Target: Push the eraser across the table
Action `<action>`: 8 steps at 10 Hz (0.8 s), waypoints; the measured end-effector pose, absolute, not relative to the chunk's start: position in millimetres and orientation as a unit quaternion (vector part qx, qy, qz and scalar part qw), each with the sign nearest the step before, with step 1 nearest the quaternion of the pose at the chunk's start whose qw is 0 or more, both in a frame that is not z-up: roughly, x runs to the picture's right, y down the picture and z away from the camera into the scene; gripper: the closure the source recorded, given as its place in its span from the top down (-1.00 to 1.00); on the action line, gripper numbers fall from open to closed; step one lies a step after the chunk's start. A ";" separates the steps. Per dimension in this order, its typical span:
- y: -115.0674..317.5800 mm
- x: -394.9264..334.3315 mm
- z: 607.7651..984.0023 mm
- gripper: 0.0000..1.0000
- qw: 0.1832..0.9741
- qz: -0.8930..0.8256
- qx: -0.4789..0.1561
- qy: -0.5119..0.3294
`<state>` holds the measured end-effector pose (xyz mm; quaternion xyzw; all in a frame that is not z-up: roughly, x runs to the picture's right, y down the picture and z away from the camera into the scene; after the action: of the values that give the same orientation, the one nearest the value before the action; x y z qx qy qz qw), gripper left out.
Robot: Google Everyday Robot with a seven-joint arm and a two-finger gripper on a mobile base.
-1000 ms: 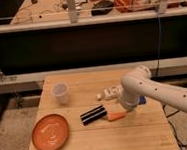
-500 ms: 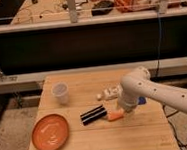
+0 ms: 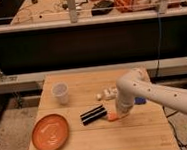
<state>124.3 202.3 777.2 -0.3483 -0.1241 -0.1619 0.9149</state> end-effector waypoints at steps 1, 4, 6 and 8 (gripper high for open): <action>203.5 118.8 782.2 -0.95 0.913 -0.167 -0.350 -0.124; 200.9 116.6 788.1 -0.95 0.911 -0.176 -0.353 -0.122; 201.8 103.7 796.5 -0.95 0.908 -0.188 -0.354 -0.123; 202.0 94.7 803.3 -0.95 0.906 -0.196 -0.354 -0.124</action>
<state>94.7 202.0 803.3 -0.3540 -0.1240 -0.1963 0.9060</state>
